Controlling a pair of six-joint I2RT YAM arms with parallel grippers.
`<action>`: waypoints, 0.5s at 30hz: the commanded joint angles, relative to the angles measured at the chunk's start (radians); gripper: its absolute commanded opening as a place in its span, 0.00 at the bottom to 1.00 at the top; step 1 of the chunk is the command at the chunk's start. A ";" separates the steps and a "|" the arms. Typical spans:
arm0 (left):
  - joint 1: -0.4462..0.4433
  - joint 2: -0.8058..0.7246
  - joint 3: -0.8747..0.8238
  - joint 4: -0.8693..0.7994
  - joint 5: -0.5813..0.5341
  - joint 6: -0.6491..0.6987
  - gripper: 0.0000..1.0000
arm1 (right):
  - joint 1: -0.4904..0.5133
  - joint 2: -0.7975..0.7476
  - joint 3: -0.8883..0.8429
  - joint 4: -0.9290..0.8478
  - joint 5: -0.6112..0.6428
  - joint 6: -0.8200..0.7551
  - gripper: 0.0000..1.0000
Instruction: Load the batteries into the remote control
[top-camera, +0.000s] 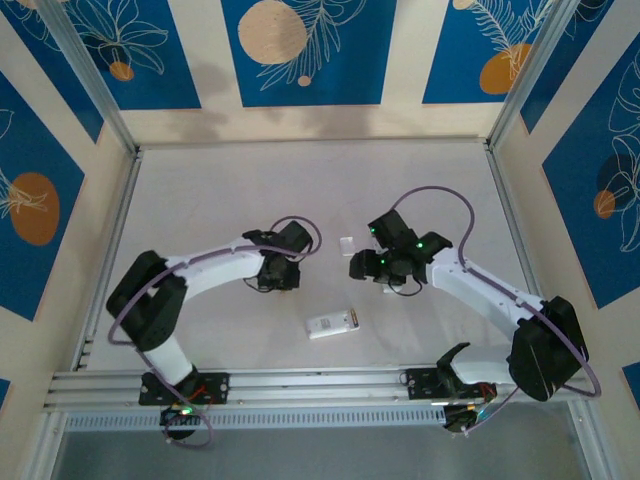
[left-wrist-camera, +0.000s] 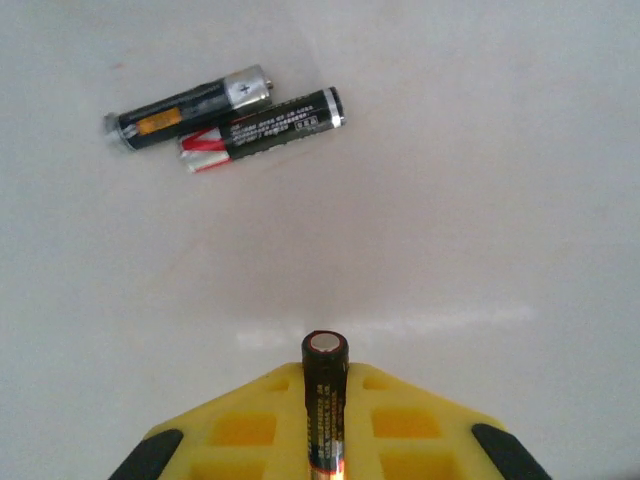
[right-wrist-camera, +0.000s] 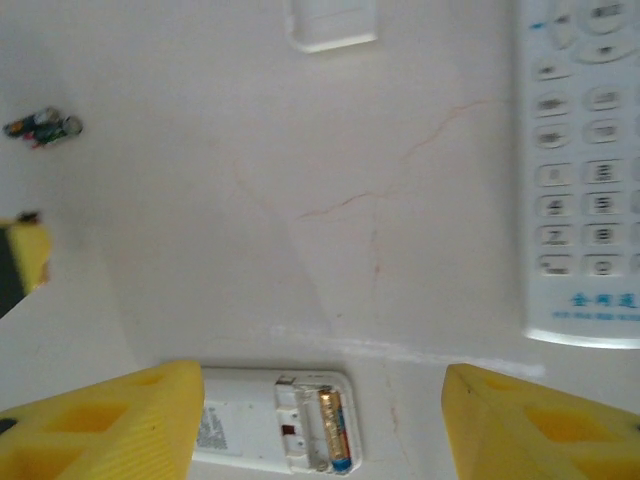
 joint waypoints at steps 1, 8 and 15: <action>-0.102 -0.080 0.080 -0.125 -0.094 -0.331 0.12 | -0.058 -0.047 0.001 -0.030 -0.019 0.045 0.65; -0.335 -0.024 0.178 -0.110 -0.168 -0.743 0.12 | -0.189 -0.151 -0.062 -0.015 -0.066 0.053 0.65; -0.430 0.138 0.286 -0.069 -0.159 -0.826 0.13 | -0.270 -0.239 -0.080 -0.044 -0.075 0.009 0.65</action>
